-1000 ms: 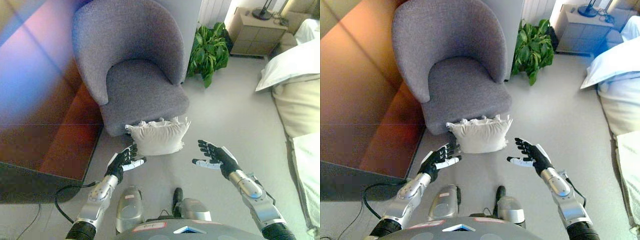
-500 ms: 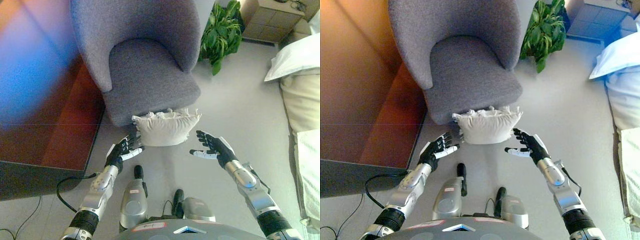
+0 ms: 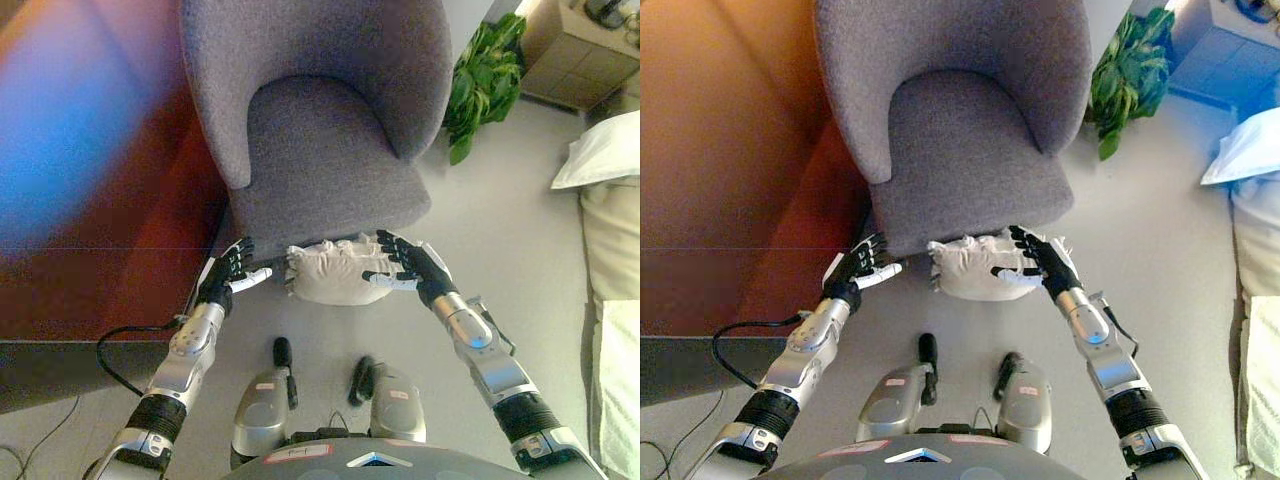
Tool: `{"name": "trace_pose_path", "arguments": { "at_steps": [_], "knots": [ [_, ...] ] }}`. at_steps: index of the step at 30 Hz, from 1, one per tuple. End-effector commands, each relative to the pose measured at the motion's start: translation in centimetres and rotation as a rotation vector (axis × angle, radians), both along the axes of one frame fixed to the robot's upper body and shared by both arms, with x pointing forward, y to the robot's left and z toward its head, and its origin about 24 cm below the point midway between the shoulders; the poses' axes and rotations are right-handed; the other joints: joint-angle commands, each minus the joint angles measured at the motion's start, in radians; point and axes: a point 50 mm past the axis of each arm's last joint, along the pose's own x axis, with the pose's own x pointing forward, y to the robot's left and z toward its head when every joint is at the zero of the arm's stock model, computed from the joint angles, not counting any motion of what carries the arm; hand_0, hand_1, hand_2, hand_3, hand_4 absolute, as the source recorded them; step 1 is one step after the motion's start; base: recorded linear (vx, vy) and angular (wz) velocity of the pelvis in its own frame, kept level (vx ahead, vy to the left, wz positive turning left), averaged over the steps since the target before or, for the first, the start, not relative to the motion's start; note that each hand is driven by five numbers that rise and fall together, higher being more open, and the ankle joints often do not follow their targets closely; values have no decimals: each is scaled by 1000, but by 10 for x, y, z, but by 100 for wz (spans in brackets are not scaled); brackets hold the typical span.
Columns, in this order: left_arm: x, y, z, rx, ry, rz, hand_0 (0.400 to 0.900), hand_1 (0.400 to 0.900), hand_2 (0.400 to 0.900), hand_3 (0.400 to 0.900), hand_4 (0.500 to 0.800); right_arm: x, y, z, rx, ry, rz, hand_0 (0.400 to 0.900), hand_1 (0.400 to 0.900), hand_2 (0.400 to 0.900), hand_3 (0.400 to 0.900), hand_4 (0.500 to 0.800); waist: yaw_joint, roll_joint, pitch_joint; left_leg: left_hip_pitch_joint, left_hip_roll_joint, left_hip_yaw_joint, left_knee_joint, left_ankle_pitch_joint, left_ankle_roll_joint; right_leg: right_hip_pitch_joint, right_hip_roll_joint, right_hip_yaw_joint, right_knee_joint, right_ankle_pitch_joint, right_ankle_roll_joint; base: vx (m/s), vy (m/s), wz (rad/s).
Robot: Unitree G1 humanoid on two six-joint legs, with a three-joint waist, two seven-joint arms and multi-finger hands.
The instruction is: Pick up the pillow and put it on the sofa.
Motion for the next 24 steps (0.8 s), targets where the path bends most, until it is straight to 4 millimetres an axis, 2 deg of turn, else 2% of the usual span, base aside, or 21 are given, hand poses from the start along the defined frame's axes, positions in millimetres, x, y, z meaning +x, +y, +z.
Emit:
{"name": "trace_pose_path", "arguments": {
  "at_steps": [1, 2, 4, 6, 7, 8, 10, 12, 14, 15, 17, 21, 24],
  "knots": [
    [23, -8, 38, -6, -205, -50, 900, 900, 900, 900, 800, 19, -16, 44, -53, -229, -49, 900, 900, 900, 900, 800, -43, -19, -11, 79, 58, -110, -67, -55, -117, -40, -57, 75, -160, 315, 48, 328, -243, 50],
    [22, -8, 36, -2, -194, -53, 900, 900, 900, 900, 800, 16, -18, 41, -52, -214, -55, 900, 900, 900, 900, 800, -38, -27, -24, 86, 55, -120, -69, -68, -122, -16, -49, 67, -177, 289, 48, 261, -223, 46],
    [22, -11, 34, -7, -196, -60, 900, 900, 900, 900, 800, 14, -21, 40, -61, -211, -62, 900, 900, 900, 900, 800, -39, -39, -33, 90, 60, -124, -66, -77, -138, 5, -54, 41, -184, 325, 60, 253, -281, 50],
    [23, -12, 34, -24, -195, -54, 900, 900, 900, 900, 800, 13, -30, 40, -95, -211, -84, 900, 900, 900, 900, 800, -49, -28, -41, 98, 107, -153, -70, -69, -162, 14, -25, 37, -148, 288, 45, 265, -378, 88],
    [22, -15, 34, -46, -196, -51, 900, 900, 900, 900, 800, 13, -36, 44, -147, -230, -90, 900, 900, 900, 900, 800, -51, -11, -34, 91, 140, -167, -57, -74, -177, 18, -9, 17, -113, 254, 35, 181, -349, 93],
    [23, -18, 35, -67, -201, -49, 900, 900, 900, 900, 800, 15, -38, 48, -180, -249, -94, 900, 900, 900, 900, 800, -56, -8, -29, 75, 145, -181, -54, -65, -180, 12, -7, 5, -101, 241, 28, 93, -310, 80],
    [30, -25, 45, -79, -245, -67, 900, 900, 900, 900, 800, 25, -48, 66, -343, -330, -102, 900, 900, 900, 900, 800, -63, 18, 3, 37, 184, -204, -40, -56, -196, -20, 18, -20, -34, 185, 7, -11, -269, 72],
    [39, -33, 56, -84, -295, -79, 900, 900, 900, 900, 800, 35, -57, 83, -531, -413, -119, 900, 900, 900, 900, 800, -73, 29, 39, -23, 195, -186, 1, -52, -195, -52, 19, -34, 18, 156, -7, -88, -227, 71],
    [50, -44, 68, -59, -342, -108, 900, 900, 900, 900, 800, 52, -59, 104, -696, -489, -120, 900, 900, 900, 900, 800, -86, 33, 86, -97, 213, -113, 74, -44, -194, -93, 11, -53, 64, 135, -21, -174, -152, 52],
    [55, -47, 73, -61, -364, -110, 900, 900, 900, 900, 800, 60, -56, 116, -745, -537, -111, 900, 900, 900, 900, 800, -92, 35, 104, -135, 213, -85, 103, -37, -190, -124, 9, -52, 73, 134, -27, -169, -77, 15],
    [59, -48, 80, -65, -389, -101, 900, 900, 900, 900, 800, 72, -46, 136, -811, -608, -76, 900, 900, 900, 900, 800, -88, 40, 126, -181, 213, -70, 140, -52, -184, -195, 21, -33, 121, 122, -34, -110, -26, -26],
    [70, -51, 99, -67, -452, -81, 900, 900, 900, 900, 800, 88, -40, 164, -852, -703, -104, 900, 900, 900, 900, 800, -88, 40, 161, -346, 194, -76, 276, -99, -177, -348, 7, 4, 236, 95, -34, -131, -32, -2],
    [76, -48, 116, -70, -518, -43, 900, 900, 900, 900, 800, 92, -36, 180, -854, -754, -113, 900, 900, 900, 900, 800, -90, 42, 175, -473, 181, -87, 374, -135, -174, -444, -9, 26, 314, 73, -35, -113, 16, 7]
  ]
}}
